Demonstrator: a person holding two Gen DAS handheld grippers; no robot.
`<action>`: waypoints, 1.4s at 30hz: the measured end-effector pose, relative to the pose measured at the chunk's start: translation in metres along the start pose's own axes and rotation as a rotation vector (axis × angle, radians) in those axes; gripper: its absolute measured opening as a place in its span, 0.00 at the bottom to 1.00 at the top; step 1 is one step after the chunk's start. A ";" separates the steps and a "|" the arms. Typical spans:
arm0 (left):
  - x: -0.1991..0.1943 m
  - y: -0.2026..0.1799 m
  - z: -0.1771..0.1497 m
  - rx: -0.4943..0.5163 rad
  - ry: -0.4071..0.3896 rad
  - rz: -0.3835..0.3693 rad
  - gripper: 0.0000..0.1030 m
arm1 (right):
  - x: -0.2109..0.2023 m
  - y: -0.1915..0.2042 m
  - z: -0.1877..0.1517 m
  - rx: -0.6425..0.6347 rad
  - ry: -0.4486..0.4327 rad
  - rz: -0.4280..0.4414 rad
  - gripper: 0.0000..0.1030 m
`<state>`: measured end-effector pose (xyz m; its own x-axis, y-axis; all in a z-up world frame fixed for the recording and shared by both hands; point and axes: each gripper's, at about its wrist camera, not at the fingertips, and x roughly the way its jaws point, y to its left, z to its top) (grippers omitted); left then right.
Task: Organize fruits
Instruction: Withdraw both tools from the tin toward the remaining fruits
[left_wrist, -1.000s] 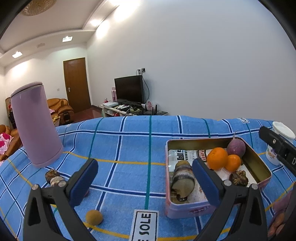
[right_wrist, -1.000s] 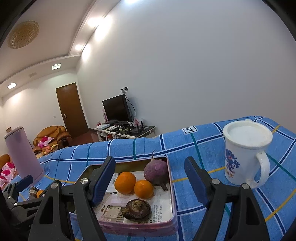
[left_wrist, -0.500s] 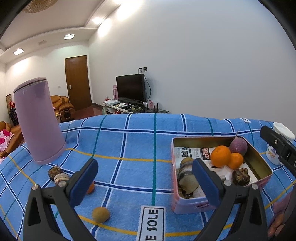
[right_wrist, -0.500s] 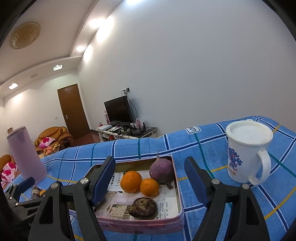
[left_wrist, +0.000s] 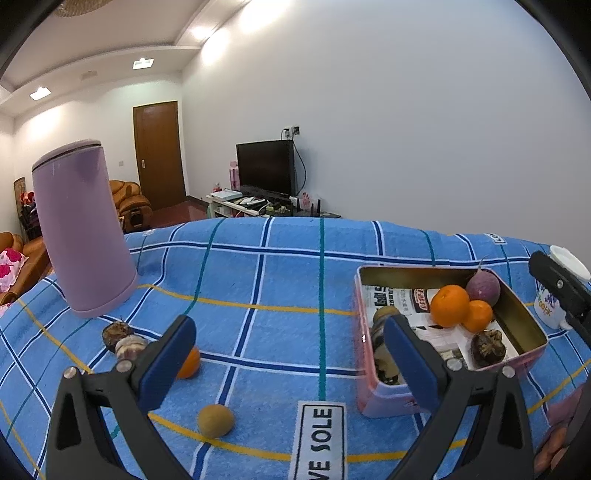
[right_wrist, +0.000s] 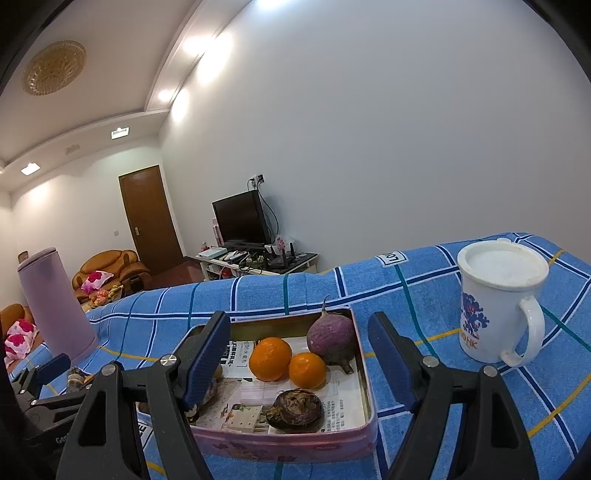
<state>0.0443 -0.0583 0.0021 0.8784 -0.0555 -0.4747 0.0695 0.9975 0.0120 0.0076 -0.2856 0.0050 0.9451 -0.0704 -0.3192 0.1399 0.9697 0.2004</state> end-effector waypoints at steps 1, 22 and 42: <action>0.000 0.001 0.000 -0.001 0.004 0.000 1.00 | -0.001 0.002 0.000 -0.008 -0.003 0.000 0.76; 0.017 0.063 -0.004 0.065 0.094 0.050 1.00 | -0.014 0.068 -0.022 -0.147 0.055 0.094 0.76; 0.046 0.162 0.008 -0.034 0.120 0.175 1.00 | 0.007 0.166 -0.044 -0.218 0.175 0.233 0.76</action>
<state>0.0994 0.1007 -0.0103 0.8129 0.1228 -0.5693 -0.0972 0.9924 0.0752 0.0247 -0.1152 -0.0052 0.8765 0.1815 -0.4459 -0.1577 0.9834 0.0902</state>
